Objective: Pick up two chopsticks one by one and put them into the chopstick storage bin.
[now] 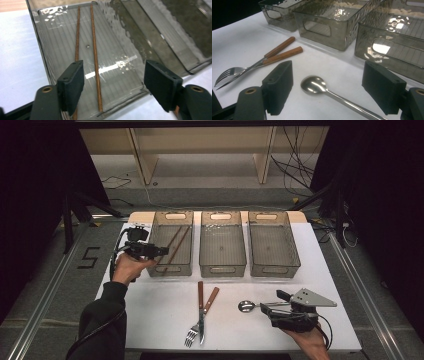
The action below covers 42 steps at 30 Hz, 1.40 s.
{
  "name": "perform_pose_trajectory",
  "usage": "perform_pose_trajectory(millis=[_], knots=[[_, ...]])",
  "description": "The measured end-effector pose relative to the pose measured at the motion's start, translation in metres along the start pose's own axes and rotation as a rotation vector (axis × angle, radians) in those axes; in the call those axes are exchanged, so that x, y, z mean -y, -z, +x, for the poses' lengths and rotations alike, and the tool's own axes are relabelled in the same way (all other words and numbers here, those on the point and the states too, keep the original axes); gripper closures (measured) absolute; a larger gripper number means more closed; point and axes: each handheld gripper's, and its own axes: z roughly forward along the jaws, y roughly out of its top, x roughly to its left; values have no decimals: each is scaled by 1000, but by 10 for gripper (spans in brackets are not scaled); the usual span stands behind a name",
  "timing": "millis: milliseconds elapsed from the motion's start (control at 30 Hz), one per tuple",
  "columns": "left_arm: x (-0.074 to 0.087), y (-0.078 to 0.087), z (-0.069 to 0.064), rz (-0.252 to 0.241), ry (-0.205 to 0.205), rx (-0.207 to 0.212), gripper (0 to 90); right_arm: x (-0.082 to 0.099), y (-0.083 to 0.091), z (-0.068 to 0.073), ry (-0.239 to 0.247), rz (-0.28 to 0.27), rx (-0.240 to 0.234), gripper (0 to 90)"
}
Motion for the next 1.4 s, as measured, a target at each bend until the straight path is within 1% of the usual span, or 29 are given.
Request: perform_pose_trajectory(millis=[133,333,533,600,733,933,1000,1100,1167,1267,1400], knots=[[8,7,-4,-22,5,18,266,0,0,0,0,0,-1,255],[20,11,-11,-55,-21,46,239,0,-1,0,3,3,-3,255],[31,15,-16,-92,-25,78,225,0,-1,0,1,5,-4,255],[34,15,-17,-94,-25,87,219,0,-1,0,0,4,-5,255],[37,15,-22,-96,-42,99,212,0,-2,0,2,4,-6,255],[42,17,-34,-101,-76,118,189,1,-1,0,0,5,-9,254],[45,18,-37,-105,-82,120,178,1,-1,-1,1,5,-9,254],[50,19,-42,-114,-91,134,168,1,-1,-2,2,4,-10,254],[53,20,-45,-116,-96,139,161,1,-1,-2,0,3,-11,254],[58,21,-48,-130,-106,155,157,1,-1,-2,2,5,-13,254],[65,24,-52,-136,-124,173,155,1,-2,-2,0,5,-17,254]])
